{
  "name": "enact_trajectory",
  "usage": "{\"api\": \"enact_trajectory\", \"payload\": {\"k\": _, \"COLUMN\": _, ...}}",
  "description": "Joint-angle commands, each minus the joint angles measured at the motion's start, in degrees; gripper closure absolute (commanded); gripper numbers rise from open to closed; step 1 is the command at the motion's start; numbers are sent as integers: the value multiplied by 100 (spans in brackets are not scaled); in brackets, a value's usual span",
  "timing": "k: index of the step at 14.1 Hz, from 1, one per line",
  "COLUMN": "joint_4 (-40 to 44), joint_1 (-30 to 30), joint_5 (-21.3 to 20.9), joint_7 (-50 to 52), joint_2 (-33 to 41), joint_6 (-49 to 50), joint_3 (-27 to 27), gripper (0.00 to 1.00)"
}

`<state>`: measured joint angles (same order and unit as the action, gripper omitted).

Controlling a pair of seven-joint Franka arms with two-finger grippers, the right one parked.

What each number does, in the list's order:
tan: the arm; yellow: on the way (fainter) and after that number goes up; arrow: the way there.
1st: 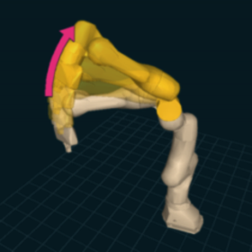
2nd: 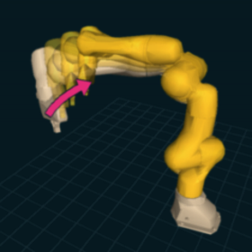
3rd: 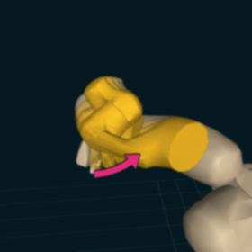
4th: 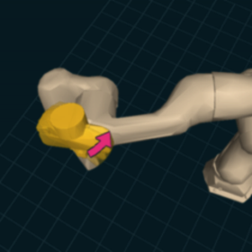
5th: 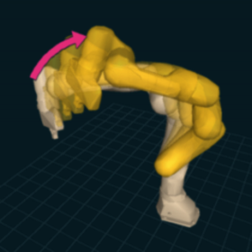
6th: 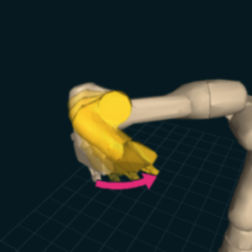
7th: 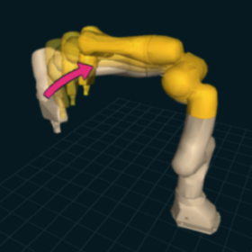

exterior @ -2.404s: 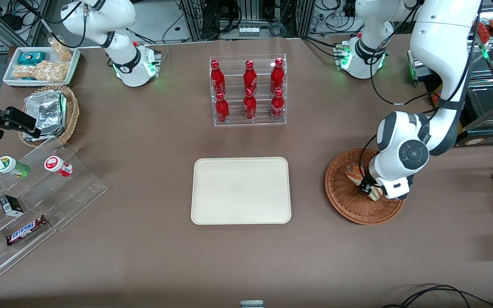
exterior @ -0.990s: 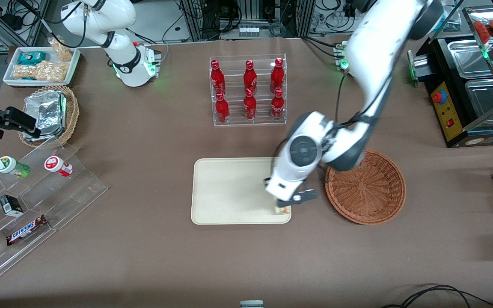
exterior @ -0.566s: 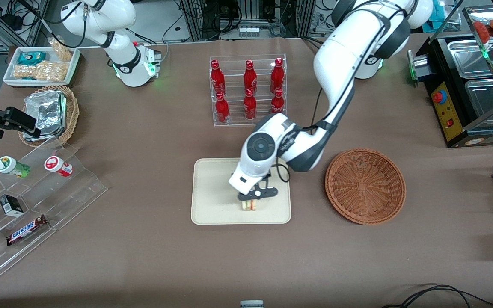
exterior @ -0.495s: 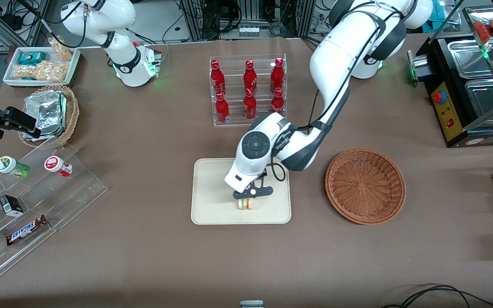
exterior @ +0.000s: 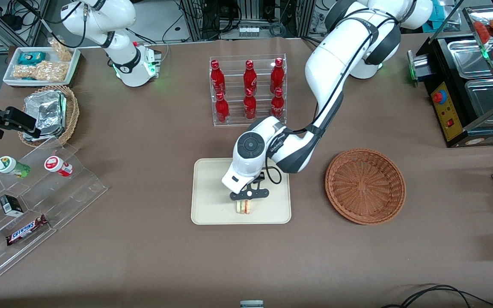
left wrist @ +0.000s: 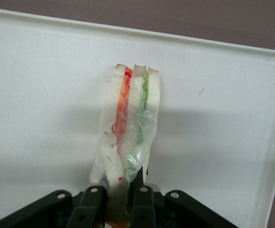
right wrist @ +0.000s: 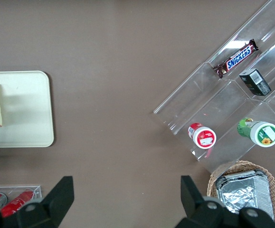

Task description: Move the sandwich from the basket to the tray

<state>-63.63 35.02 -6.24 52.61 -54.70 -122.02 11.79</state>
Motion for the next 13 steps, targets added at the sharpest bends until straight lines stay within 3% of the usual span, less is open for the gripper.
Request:
{"api": "enact_trajectory", "payload": {"k": 1, "joint_4": 184, "joint_1": 58, "joint_5": -70, "joint_7": 556, "joint_2": 55, "joint_6": 116, "joint_3": -36, "gripper": 0}}
{"api": "enact_trajectory", "payload": {"k": 4, "joint_4": 184, "joint_1": -39, "joint_5": -105, "joint_7": 558, "joint_2": 633, "joint_6": 1097, "joint_3": -63, "gripper": 0}}
{"api": "enact_trajectory", "payload": {"k": 8, "joint_4": 44, "joint_1": -645, "joint_5": -70, "joint_7": 3, "joint_2": 1661, "joint_6": 2539, "joint_3": -54, "gripper": 0}}
{"api": "enact_trajectory", "payload": {"k": 11, "joint_4": -763, "joint_1": -1119, "joint_5": -140, "joint_7": 126, "joint_2": 2383, "joint_6": 2920, "joint_3": -72, "gripper": 0}}
{"api": "enact_trajectory", "payload": {"k": 13, "joint_4": -1596, "joint_1": -1785, "joint_5": -131, "joint_7": 13, "joint_2": 3023, "joint_6": 2894, "joint_3": -63, "gripper": 0}}
